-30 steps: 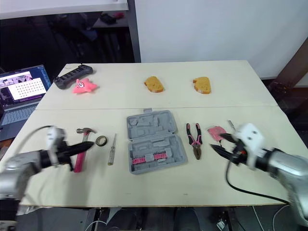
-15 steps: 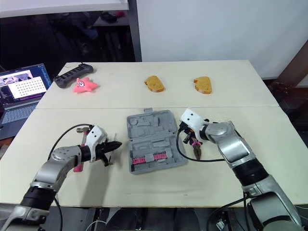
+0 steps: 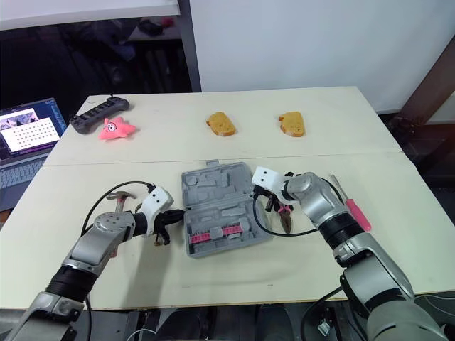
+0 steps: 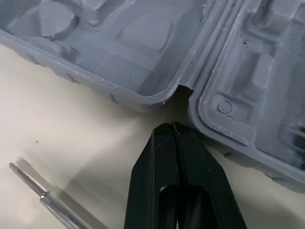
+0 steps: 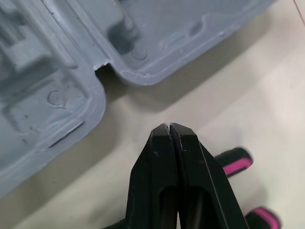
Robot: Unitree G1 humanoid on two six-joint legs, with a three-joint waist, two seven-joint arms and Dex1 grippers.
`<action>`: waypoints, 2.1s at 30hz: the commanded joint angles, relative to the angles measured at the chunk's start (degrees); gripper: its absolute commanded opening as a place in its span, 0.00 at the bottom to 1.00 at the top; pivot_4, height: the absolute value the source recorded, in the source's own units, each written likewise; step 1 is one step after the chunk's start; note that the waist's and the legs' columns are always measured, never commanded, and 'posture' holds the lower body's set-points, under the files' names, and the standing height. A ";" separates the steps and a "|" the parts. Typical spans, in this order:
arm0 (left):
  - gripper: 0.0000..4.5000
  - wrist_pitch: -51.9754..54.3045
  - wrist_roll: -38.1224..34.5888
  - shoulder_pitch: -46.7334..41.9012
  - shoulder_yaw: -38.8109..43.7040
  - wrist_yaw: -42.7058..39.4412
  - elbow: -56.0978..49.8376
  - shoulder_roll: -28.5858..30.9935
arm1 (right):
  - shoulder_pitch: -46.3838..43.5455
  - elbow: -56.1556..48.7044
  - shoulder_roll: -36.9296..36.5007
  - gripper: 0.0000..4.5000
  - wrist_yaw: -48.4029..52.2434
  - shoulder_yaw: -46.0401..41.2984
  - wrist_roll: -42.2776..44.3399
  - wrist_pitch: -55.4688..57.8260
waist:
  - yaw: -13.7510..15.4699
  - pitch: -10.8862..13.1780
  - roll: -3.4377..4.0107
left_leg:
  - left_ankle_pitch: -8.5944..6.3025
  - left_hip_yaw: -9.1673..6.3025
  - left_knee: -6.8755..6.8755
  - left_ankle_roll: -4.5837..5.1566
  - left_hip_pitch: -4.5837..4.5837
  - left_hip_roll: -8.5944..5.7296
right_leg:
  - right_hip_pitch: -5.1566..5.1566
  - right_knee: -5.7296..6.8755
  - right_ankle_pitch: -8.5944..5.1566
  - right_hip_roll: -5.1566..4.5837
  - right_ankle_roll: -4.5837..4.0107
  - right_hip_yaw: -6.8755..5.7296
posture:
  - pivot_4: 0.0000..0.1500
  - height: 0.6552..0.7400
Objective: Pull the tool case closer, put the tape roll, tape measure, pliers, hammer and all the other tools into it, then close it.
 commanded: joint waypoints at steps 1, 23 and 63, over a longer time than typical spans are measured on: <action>0.00 -0.59 1.13 -1.07 -1.45 -0.31 0.06 -0.59 | -0.60 1.56 2.20 0.02 2.36 1.47 -1.84 -2.33 | -0.01 -0.02 0.01 | 0.00 0.00 0.00 0.00 0.02 0.00 | 0.02 0.00 0.00 0.00 0.00 0.00 | 1.00 0.79; 0.00 -0.46 0.01 9.31 -1.29 -9.37 -10.32 6.34 | 19.03 -42.78 -1.87 0.02 12.10 0.75 -1.87 25.05 | -0.03 -0.07 0.02 | -0.01 0.00 -0.11 0.01 -0.07 0.03 | -0.16 -0.02 -0.01 0.01 0.00 0.05 | 1.00 0.79; 0.00 6.83 -3.45 19.29 -2.53 -8.59 -22.47 6.13 | 31.47 -64.14 -7.25 0.02 -1.38 0.48 9.53 47.17 | 1.63 -0.10 0.06 | -0.29 0.03 -0.10 0.48 -0.03 0.04 | -0.02 -0.09 -0.02 -0.02 0.02 0.03 | 1.00 0.79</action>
